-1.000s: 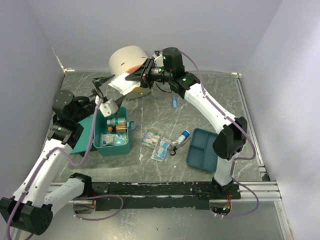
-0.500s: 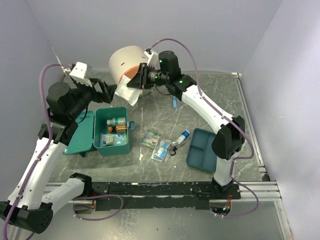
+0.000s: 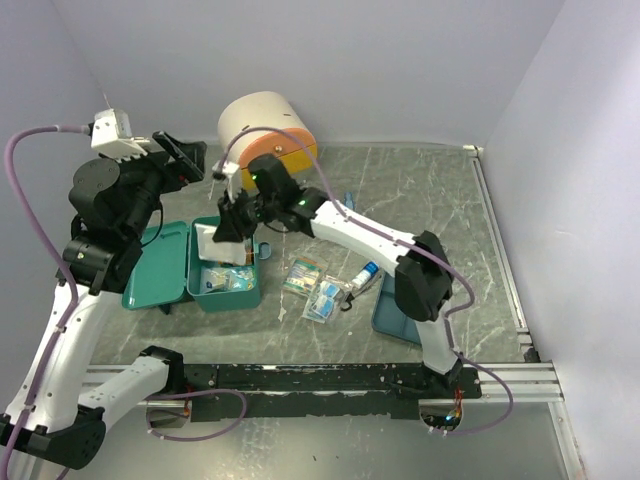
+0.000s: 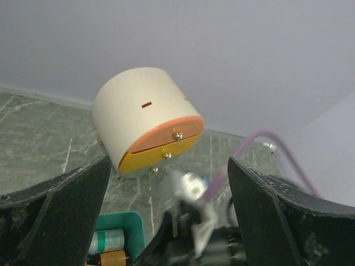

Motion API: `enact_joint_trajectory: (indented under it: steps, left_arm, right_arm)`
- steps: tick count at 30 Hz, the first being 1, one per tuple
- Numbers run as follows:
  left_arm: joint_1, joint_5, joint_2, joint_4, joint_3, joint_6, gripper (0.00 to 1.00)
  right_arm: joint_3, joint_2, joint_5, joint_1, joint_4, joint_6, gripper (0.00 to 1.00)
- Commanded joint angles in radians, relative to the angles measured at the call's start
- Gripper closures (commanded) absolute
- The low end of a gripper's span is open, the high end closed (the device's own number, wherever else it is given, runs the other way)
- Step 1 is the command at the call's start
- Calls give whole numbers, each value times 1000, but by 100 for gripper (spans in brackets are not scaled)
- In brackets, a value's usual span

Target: Organize the medicine kit

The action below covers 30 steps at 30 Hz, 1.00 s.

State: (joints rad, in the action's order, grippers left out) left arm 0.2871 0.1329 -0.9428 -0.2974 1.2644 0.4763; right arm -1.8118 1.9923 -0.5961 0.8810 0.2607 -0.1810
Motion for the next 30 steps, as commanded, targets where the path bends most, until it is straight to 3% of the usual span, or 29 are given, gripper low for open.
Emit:
enact_joint_trajectory:
  steps: [1, 6, 12, 23, 27, 30]
  left_arm:
    - [3, 49, 10, -8, 43, 31, 2]
    - [3, -17, -21, -26, 56, 30, 2]
    - [3, 7, -27, -36, 52, 14, 2]
    - [3, 47, -5, -35, 25, -15, 2]
    - [2, 56, -1, -44, 20, -20, 2]
    - [3, 54, -1, -38, 15, -20, 2]
  right_arm:
    - [-10, 84, -13, 28, 6, 107, 80]
    - [-32, 156, -43, 56, 22, 161, 81]
    - [12, 168, -95, 70, 23, 178, 82]
    - [113, 170, 12, 119, -1, 187, 80]
    - [119, 173, 58, 121, 9, 186, 75]
    - [95, 181, 108, 121, 31, 173, 65]
